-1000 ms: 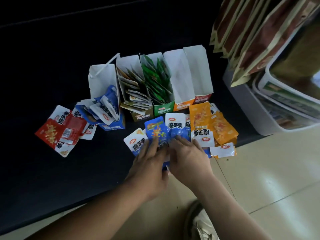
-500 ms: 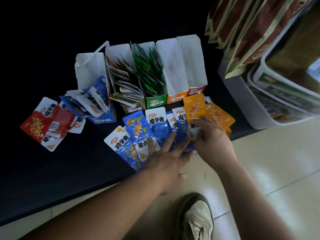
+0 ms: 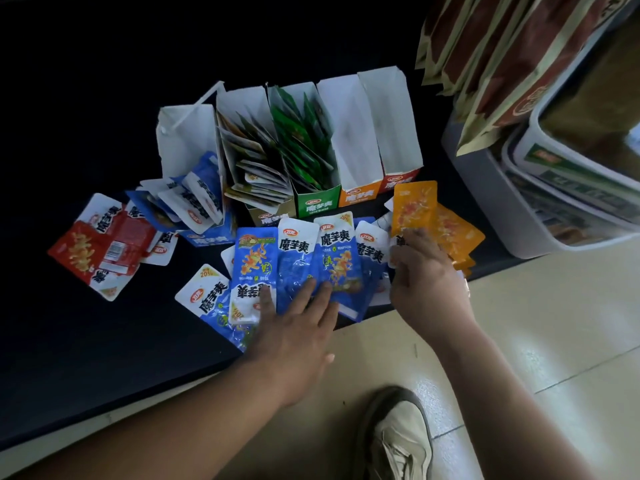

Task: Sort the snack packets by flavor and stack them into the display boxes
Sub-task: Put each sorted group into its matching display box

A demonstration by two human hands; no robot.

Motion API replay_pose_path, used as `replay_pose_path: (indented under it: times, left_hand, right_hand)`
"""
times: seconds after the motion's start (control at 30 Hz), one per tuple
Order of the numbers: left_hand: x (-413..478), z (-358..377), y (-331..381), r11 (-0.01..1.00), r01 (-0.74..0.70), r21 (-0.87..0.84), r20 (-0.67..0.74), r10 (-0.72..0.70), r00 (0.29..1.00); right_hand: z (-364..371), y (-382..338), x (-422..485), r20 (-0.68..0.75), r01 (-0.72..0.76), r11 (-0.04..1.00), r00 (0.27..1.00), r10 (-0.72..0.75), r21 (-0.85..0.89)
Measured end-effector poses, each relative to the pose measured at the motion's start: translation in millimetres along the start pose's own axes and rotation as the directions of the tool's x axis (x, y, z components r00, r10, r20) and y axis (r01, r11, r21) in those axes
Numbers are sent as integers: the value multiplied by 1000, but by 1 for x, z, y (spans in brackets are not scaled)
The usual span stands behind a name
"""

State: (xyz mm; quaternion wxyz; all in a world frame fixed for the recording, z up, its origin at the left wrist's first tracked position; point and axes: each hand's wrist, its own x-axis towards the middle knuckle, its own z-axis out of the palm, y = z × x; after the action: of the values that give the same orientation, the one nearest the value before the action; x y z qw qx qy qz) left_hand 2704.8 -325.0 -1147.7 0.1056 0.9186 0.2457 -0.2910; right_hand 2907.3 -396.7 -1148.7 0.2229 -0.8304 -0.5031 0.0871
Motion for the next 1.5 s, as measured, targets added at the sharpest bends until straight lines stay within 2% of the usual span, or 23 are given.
replay_pose_path:
  times: [0.17, 0.23, 0.3, 0.33, 0.4, 0.47, 0.53, 0.6, 0.67, 0.73, 0.8, 0.87, 0.93, 0.97, 1.0, 1.03, 1.07, 1.1, 1.17, 1.27, 1.37, 1.4, 1.5]
  left_hand:
    - [-3, -1, 0, 996, 16, -90, -31, -19, 999]
    - [-7, -2, -6, 991, -57, -123, -174, 35, 984]
    - [-15, -2, -14, 983, -125, -132, -330, 75, 941]
    - [-20, -1, -21, 988, -99, -122, -386, 45, 921]
    - [-30, 2, -36, 987, 33, -159, -348, -87, 933]
    - [-37, 11, -53, 963, 180, -202, -229, -225, 947]
    - [-41, 18, -64, 944, 231, -236, -99, -260, 961]
    - [-43, 21, -65, 950, 214, -228, -94, -240, 966]
    - [-43, 29, -64, 945, 194, -263, -105, -228, 968]
    - [-46, 35, -68, 944, 137, -299, -173, -195, 966]
    - [-51, 39, -78, 942, 17, -335, -292, -121, 949]
    - [-57, 45, -92, 933, -91, -347, -447, -79, 891]
    - [-63, 47, -101, 919, -29, -392, -526, -198, 827]
    - [-64, 47, -104, 887, 81, -455, -499, -329, 801]
    - [-66, 47, -106, 813, 224, -537, -403, -481, 779]
    - [-66, 46, -107, 704, 364, -609, -241, -602, 761]
    - [-66, 46, -105, 610, 465, -642, -87, -660, 746]
    - [-64, 48, -103, 571, 503, -649, -10, -667, 745]
    - [-60, 50, -92, 588, 479, -651, -17, -643, 766]
    - [-50, 45, -79, 603, 415, -681, -80, -624, 777]
    - [-39, 35, -74, 578, 293, -761, -189, -631, 752]
    - [-35, 33, -74, 528, 269, -805, -186, -656, 731]
    - [-24, 27, -70, 272, 234, -934, -62, -765, 641]
  right_hand:
    - [18, -35, -20, 73, 13, 997, 997, -18, 72]
    - [28, -42, -27, 129, 21, 999, 991, -27, 51]
    - [32, -43, -30, 95, 0, 999, 995, -4, 40]
    - [34, -43, -31, 80, -5, 999, 997, 2, 46]
    - [40, -46, -33, 115, 14, 999, 993, -18, 32]
    - [52, -46, -33, 183, 42, 999, 982, -40, -11]
    - [64, -45, -33, 259, 74, 993, 965, -48, -93]
    - [67, -52, -33, 296, 135, 978, 952, -83, -160]
    - [65, -64, -34, 229, 207, 966, 958, -170, -152]
    - [64, -72, -37, 60, 255, 964, 966, -250, -80]
    - [63, -76, -38, 4, 212, 975, 977, -212, 62]
    - [64, -77, -38, 14, 117, 975, 992, -122, 190]
    - [65, -80, -37, 2, 89, 979, 996, -91, 185]
    - [66, -82, -36, 15, 94, 987, 995, -97, 132]
    - [69, -83, -35, 56, 97, 993, 993, -102, 74]
    - [71, -86, -35, 115, 86, 996, 989, -88, 23]
    - [73, -90, -34, 171, 68, 998, 983, -65, -14]
    - [76, -92, -33, 220, 51, 997, 975, -38, -53]
    - [80, -96, -32, 280, 48, 989, 960, -7, -140]
    - [83, -99, -27, 279, 73, 981, 960, -20, -179]
    - [84, -97, -22, 309, 103, 969, 951, -30, -224]
    - [85, -97, -20, 325, 108, 965, 945, -25, -240]
    - [83, -100, -17, 329, 73, 972, 944, 6, -225]
